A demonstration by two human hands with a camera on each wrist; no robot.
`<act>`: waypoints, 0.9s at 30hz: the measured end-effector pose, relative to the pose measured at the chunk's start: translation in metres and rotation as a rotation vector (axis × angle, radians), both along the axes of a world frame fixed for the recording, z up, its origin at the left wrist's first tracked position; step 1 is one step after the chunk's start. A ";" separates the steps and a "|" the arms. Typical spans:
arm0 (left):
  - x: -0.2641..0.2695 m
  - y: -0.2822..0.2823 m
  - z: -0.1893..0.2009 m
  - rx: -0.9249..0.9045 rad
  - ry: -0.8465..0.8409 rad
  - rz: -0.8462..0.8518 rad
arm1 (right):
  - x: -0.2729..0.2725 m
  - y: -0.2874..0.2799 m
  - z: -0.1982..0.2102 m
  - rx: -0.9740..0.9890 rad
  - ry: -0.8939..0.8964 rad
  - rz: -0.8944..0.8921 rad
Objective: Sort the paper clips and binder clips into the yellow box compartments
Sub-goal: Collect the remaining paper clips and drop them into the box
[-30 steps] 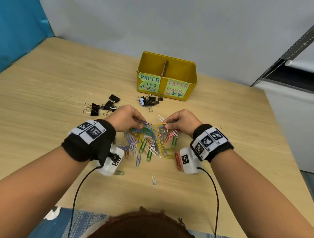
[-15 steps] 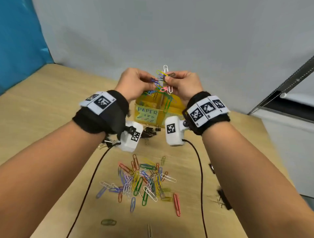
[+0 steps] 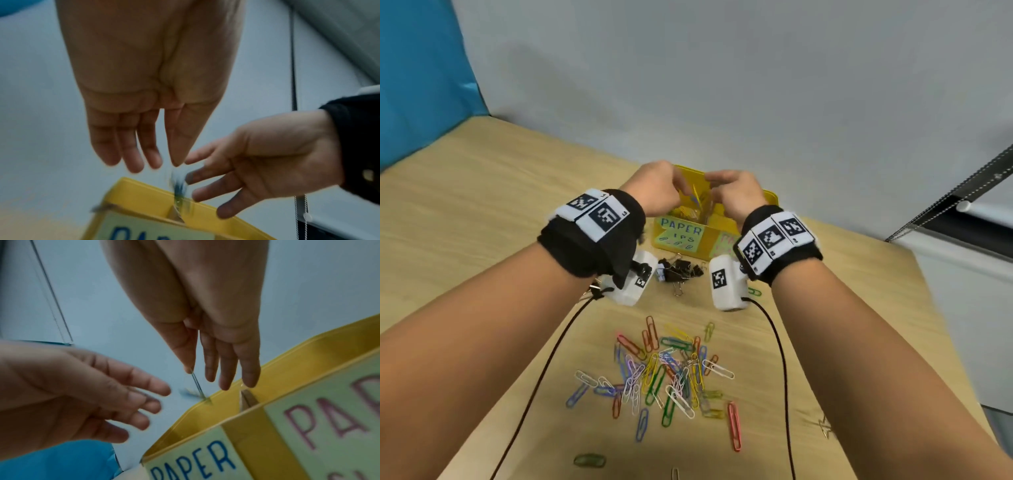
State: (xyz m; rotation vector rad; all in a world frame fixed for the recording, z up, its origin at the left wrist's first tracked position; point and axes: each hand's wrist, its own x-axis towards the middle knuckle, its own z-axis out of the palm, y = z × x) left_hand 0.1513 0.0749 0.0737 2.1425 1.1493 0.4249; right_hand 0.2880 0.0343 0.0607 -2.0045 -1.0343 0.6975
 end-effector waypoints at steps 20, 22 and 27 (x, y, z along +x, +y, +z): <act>-0.093 -0.137 -0.079 -0.219 0.469 -0.287 | -0.034 -0.144 -0.056 -0.496 -0.359 0.285; -0.099 -0.136 -0.077 -0.211 0.473 -0.245 | -0.015 -0.135 -0.054 -0.557 -0.486 0.200; -0.102 -0.147 -0.084 -0.146 0.547 -0.329 | -0.042 -0.141 -0.069 -0.715 -0.679 0.393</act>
